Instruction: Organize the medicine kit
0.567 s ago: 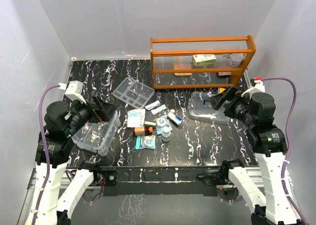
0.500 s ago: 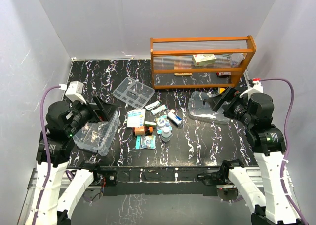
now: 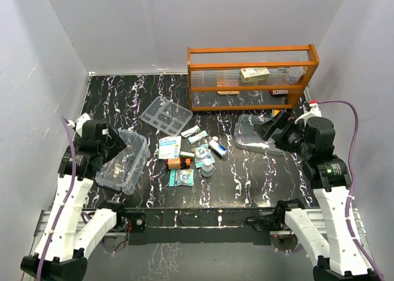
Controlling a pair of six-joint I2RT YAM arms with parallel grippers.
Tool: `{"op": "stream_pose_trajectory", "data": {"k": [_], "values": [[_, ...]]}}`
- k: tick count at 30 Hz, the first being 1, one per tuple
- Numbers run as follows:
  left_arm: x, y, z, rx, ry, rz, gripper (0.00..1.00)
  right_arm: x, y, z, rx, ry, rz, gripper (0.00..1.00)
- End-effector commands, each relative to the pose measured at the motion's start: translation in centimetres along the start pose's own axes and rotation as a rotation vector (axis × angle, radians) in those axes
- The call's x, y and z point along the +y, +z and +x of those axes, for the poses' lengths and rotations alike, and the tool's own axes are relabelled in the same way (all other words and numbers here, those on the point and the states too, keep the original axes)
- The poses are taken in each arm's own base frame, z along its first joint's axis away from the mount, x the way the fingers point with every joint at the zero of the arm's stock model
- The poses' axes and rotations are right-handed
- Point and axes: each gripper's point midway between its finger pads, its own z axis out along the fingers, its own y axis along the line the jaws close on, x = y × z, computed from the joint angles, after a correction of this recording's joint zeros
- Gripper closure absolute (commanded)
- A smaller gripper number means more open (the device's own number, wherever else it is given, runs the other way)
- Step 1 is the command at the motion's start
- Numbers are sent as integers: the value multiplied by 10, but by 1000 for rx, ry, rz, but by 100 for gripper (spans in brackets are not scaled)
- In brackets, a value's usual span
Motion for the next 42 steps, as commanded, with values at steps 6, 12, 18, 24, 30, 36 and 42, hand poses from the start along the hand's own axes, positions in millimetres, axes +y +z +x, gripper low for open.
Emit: {"op": "stream_pose_trajectory", "data": {"k": [6, 12, 18, 24, 30, 36, 42], "values": [[5, 54, 18, 66, 10, -122, 50, 10, 6, -1, -21, 23, -82, 14], [-26, 102, 29, 138, 59, -44, 58, 9, 12, 8, 16, 17, -97, 16], [-65, 123, 45, 251, 185, 149, 57, -5, 23, 25, 93, -2, -64, 18], [-90, 128, 60, 333, 303, 315, 56, -19, 35, 39, 147, -1, -34, 20], [-116, 132, 59, 360, 374, 437, 55, -21, 40, 42, 151, 4, -36, 20], [-144, 136, 71, 422, 393, 556, 52, -27, 42, 46, 159, 7, -14, 21], [-169, 142, 79, 455, 412, 623, 51, -30, 46, 51, 189, 8, -4, 23]]}}
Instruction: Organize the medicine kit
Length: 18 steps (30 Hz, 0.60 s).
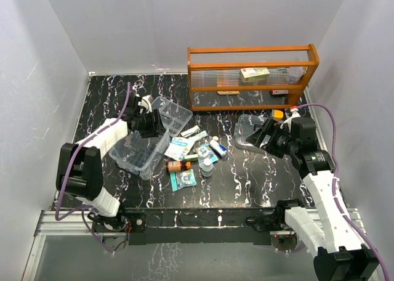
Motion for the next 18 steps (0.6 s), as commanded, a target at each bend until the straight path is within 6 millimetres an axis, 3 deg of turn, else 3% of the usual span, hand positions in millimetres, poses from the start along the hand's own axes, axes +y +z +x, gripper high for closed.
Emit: {"op": "stream_pose_trajectory", "data": {"k": [1, 5, 11, 14, 18], "values": [[-32, 2, -21, -21, 65, 112, 51, 4, 4, -9, -25, -32, -22, 24], [-31, -3, -25, -32, 67, 68, 51, 6, 5, -10, -28, -61, -21, 25], [-8, -30, -15, -54, 71, -85, 49, 18, 8, -9, -27, -128, -29, 25], [-12, -48, -15, -82, 75, -92, 47, 27, 16, -5, -38, -178, -10, 25], [-26, -75, -16, -139, 80, -57, 45, 52, 30, 14, -21, -265, 3, 25]]}}
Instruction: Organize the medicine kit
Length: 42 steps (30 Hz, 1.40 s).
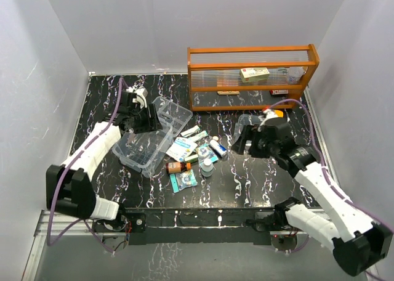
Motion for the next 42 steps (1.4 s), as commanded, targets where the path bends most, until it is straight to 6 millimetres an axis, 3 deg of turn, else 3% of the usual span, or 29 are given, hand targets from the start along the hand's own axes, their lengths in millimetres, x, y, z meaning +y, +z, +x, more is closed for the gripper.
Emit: {"op": "stream_pose_trajectory", "data": {"k": [1, 7, 11, 16, 24, 30, 32, 36, 42], "values": [[-11, -41, -3, -68, 15, 13, 44, 41, 9, -19, -110, -122, 6, 24], [-37, -85, -12, -175, 21, 115, 38, 103, 35, 38, -21, -333, 9, 23], [-52, -109, -14, -242, 13, 181, 31, 119, 55, 64, -6, -406, 85, 24], [-56, -126, -10, -270, 15, 193, 26, 101, 70, 62, -31, -381, 246, 26], [-59, -140, -10, -281, 39, 198, 18, 95, 88, 78, 0, -404, 259, 31], [-64, -146, -9, -285, 46, 220, 12, 94, 99, 81, 2, -403, 294, 54], [-62, -147, -8, -282, 45, 212, 11, 93, 100, 81, 3, -395, 303, 66], [-65, -148, -9, -280, 53, 223, 10, 94, 95, 79, 4, -387, 304, 80], [-81, -152, -6, -273, 111, 322, 7, 110, 83, 61, 9, -384, 242, 84]]}}
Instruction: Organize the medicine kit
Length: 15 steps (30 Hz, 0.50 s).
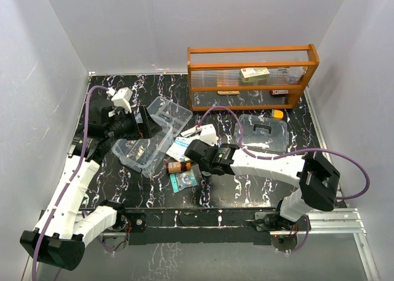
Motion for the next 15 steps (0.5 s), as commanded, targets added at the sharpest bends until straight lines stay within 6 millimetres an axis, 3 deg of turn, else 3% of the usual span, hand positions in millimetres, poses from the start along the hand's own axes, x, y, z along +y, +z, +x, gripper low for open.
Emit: {"op": "stream_pose_trajectory", "data": {"k": [1, 9, 15], "values": [[-30, -13, -8, -20, 62, 145, 7, 12, -30, -53, -87, 68, -109, 84], [-68, -14, 11, 15, 118, 449, 6, 22, -78, -96, -45, 82, -555, 86], [-87, -9, 34, 105, 106, 646, 7, 29, -127, -105, -37, 23, -828, 86]]}}
